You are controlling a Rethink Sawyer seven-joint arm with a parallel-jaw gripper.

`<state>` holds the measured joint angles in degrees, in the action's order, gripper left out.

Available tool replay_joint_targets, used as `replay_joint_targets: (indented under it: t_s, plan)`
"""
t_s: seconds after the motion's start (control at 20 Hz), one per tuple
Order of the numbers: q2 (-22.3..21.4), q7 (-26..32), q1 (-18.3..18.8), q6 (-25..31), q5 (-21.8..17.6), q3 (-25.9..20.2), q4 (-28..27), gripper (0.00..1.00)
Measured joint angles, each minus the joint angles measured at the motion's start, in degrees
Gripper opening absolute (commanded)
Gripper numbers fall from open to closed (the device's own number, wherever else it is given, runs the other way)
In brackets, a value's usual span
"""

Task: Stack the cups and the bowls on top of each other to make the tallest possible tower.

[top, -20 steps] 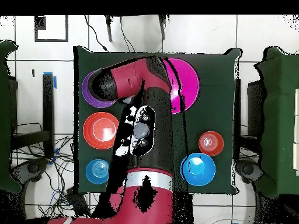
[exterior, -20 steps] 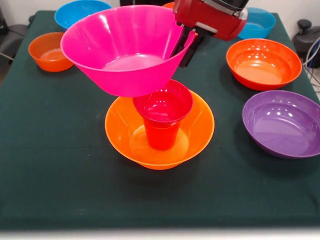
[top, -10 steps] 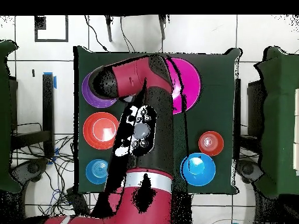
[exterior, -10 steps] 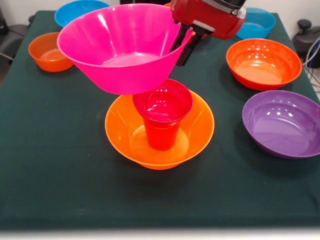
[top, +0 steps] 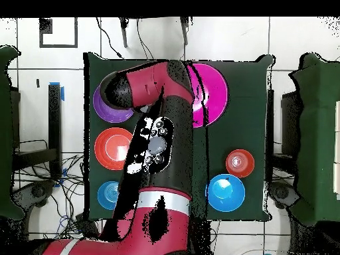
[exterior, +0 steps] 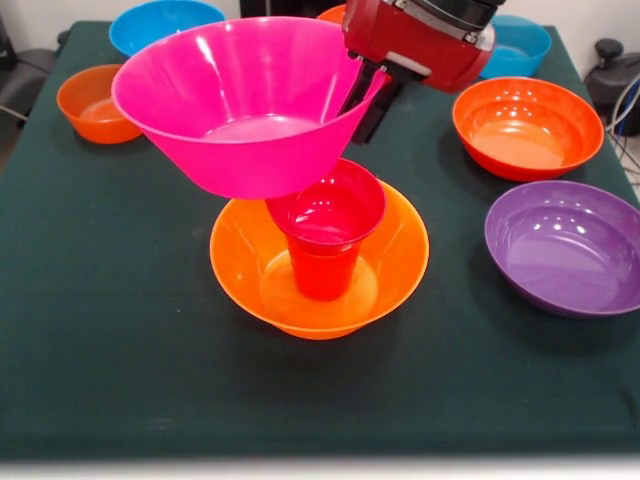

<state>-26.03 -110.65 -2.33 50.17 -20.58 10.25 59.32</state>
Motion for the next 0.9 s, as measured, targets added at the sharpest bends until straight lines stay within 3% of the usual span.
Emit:
replay_joint_targets:
  t_s: [0.9]
  plan:
    - [2.94,-0.01,-2.44,0.00,3.81,2.65,-1.78,0.00]
